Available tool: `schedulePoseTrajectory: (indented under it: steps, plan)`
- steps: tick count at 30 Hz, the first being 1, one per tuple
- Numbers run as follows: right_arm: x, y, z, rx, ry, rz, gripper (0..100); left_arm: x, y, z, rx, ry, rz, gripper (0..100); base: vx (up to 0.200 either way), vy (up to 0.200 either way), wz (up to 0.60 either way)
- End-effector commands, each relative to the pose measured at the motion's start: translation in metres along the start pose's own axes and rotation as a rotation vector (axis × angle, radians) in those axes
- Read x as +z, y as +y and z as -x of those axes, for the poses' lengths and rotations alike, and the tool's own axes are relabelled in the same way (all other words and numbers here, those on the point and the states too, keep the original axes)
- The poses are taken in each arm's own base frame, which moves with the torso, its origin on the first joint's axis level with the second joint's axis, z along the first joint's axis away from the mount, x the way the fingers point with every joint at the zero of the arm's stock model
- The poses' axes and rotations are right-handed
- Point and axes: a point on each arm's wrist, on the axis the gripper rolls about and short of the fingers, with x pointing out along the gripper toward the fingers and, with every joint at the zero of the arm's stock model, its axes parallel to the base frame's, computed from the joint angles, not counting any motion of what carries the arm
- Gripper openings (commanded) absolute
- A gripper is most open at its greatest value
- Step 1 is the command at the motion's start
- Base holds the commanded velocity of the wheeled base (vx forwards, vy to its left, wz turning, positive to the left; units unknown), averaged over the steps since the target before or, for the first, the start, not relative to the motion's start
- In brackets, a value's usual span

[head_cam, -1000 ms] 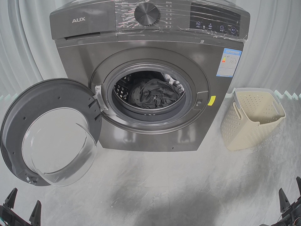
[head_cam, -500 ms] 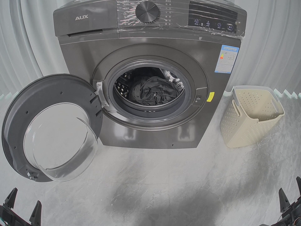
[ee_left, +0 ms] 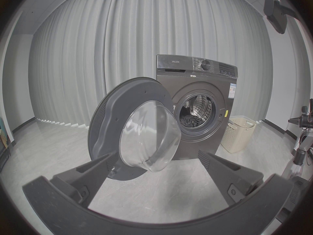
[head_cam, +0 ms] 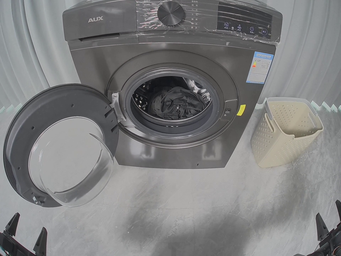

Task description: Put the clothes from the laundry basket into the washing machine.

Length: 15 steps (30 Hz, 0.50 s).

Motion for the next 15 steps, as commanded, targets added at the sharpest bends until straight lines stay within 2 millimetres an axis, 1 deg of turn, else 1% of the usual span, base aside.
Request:
schedulePoseTrajectory:
  steps: [1, 3, 13, 15]
  plan:
    - [-0.0051, 0.0000, -0.0002, 0.000, 0.004, 0.000, 100, -0.0047, 0.0000, -0.0005, 0.000, 0.007, 0.005, 100, 0.000, 0.200, 0.00]
    - [-0.0051, 0.0000, -0.0002, 0.000, 0.004, 0.000, 100, -0.0047, 0.0000, -0.0005, 0.000, 0.007, 0.005, 100, 0.000, 0.200, 0.00]
    - [-0.0051, 0.0000, -0.0002, 0.000, 0.004, 0.000, 100, -0.0046, 0.0001, -0.0006, 0.005, 0.009, 0.014, 100, 0.000, 0.000, 0.00]
    - [-0.0051, 0.0000, -0.0002, 0.000, 0.004, 0.000, 100, -0.0047, 0.0001, -0.0005, 0.003, 0.007, 0.014, 100, -0.200, 0.000, 0.00]
